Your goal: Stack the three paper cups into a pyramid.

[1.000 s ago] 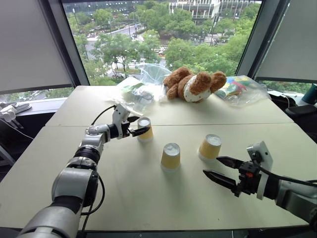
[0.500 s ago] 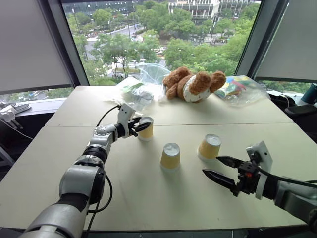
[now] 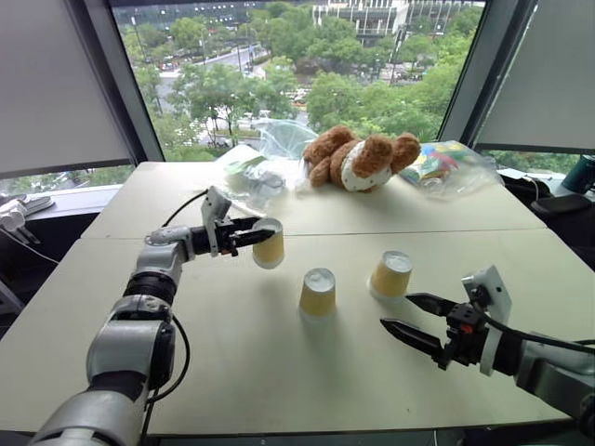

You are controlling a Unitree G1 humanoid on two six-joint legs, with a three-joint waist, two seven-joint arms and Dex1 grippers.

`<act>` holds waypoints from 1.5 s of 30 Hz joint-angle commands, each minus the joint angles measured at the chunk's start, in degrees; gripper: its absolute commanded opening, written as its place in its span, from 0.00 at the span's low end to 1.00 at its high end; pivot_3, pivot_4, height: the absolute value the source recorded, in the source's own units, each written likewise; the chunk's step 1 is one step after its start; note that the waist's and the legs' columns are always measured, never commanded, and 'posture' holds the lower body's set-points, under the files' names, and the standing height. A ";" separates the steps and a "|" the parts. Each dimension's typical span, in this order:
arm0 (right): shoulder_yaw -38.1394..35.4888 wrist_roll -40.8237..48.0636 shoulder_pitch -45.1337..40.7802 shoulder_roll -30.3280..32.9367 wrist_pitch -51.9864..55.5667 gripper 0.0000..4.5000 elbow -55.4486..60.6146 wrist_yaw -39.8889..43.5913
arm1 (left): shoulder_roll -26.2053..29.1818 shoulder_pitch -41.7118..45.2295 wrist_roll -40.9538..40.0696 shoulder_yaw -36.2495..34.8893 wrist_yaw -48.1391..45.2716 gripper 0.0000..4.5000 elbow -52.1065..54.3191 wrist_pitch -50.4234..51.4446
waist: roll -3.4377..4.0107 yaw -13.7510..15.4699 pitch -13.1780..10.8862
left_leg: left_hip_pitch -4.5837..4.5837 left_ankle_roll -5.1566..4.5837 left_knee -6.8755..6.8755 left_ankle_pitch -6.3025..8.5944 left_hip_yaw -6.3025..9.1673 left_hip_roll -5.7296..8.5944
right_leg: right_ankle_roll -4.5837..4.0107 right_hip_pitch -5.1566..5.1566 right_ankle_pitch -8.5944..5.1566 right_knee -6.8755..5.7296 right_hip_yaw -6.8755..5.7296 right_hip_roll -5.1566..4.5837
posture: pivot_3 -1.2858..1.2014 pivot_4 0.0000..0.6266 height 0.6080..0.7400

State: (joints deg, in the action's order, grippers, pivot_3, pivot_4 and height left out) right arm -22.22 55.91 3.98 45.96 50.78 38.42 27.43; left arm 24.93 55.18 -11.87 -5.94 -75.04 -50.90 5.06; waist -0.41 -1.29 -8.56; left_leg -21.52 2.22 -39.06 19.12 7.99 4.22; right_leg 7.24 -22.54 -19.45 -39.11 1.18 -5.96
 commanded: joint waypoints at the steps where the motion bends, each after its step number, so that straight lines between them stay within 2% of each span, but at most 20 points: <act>1: -0.51 0.45 -1.15 0.03 -1.14 1.00 0.57 0.50 | 0.51 -4.56 -2.47 1.07 -0.17 0.49 12.23 5.04 | -0.01 0.09 0.00 | -0.01 0.00 -0.01 0.00 0.01 0.00 | 0.00 0.00 0.00 0.00 0.00 0.00 | 0.52 0.24 1.00; 5: -0.29 0.26 -1.93 0.41 -1.02 1.00 -0.12 1.07 | -0.66 -11.77 -5.74 1.62 2.21 0.49 25.72 12.47 | -0.01 0.53 0.00 | -0.04 0.00 -0.05 0.00 0.05 0.00 | 0.00 0.02 0.00 0.02 0.02 -0.03 | 0.52 0.24 1.00; 11: -0.16 0.11 -2.58 0.80 -0.64 1.00 -0.47 1.60 | -2.09 -15.36 -8.65 1.91 5.97 0.49 33.11 16.85 | -0.01 0.45 0.00 | -0.02 0.00 -0.04 0.00 0.03 0.01 | 0.00 0.06 0.00 0.08 0.03 -0.05 | 0.52 0.24 1.00; 35: 0.12 -0.50 -3.93 0.99 -0.28 1.00 -1.25 1.76 | -2.86 -19.32 -8.39 5.42 10.24 0.49 34.11 12.00 | -0.01 0.51 0.00 | 0.00 0.00 -0.03 0.00 0.00 0.01 | 0.00 0.07 0.00 0.11 0.03 -0.05 | 0.52 0.24 1.00; 36: 0.16 -0.52 -4.00 0.97 -0.29 1.00 -1.29 1.74 | -2.90 -19.22 -8.37 5.46 10.36 0.65 33.82 11.69 | -0.01 0.50 0.00 | 0.00 0.00 -0.03 0.00 0.00 0.02 | 0.00 0.07 0.00 0.12 0.03 -0.05 | 0.52 0.24 1.00; 37: 0.16 -0.55 -4.02 0.96 -0.32 1.00 -1.28 1.73 | -2.89 -19.20 -8.38 5.52 10.42 0.71 33.61 11.44 | -0.01 0.50 0.00 | 0.00 0.00 -0.03 0.00 0.00 0.01 | 0.00 0.07 0.00 0.12 0.03 -0.05 | 0.52 0.24 1.00; 39: 0.09 -0.57 -4.05 0.93 -0.34 1.00 -1.29 1.66 | -2.72 -19.34 -8.64 5.58 10.36 0.95 33.59 11.55 | -0.01 0.50 0.00 | 0.00 0.00 -0.03 0.00 0.00 0.01 | 0.00 0.07 0.00 0.12 0.03 -0.05 | 0.52 0.24 1.00; 40: 0.00 -0.59 -4.02 0.96 -0.34 1.00 -1.30 1.66 | -2.57 -19.51 -8.85 5.56 10.31 0.98 33.77 11.84 | -0.01 0.51 0.00 | 0.00 0.00 -0.03 0.00 0.00 0.02 | 0.00 0.07 0.00 0.12 0.03 -0.05 | 0.52 0.24 1.00; 45: 0.15 -1.00 -4.09 0.93 -0.55 1.00 -1.66 1.80 | -1.66 -20.48 -9.80 5.69 9.80 0.98 35.24 13.97 | -0.01 0.49 0.00 | 0.00 0.00 -0.03 0.00 0.00 0.02 | 0.00 0.08 0.00 0.12 0.03 -0.05 | 0.52 0.24 1.00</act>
State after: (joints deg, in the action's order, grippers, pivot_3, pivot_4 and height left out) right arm -21.14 55.07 0.46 46.18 50.87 36.62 28.94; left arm 22.58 34.90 -20.71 -0.27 -64.84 -17.72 18.63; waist -0.41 -0.81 -8.56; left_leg -21.51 2.22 -39.09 19.12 7.99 4.23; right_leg 7.24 -22.46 -19.45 -38.99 1.21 -6.01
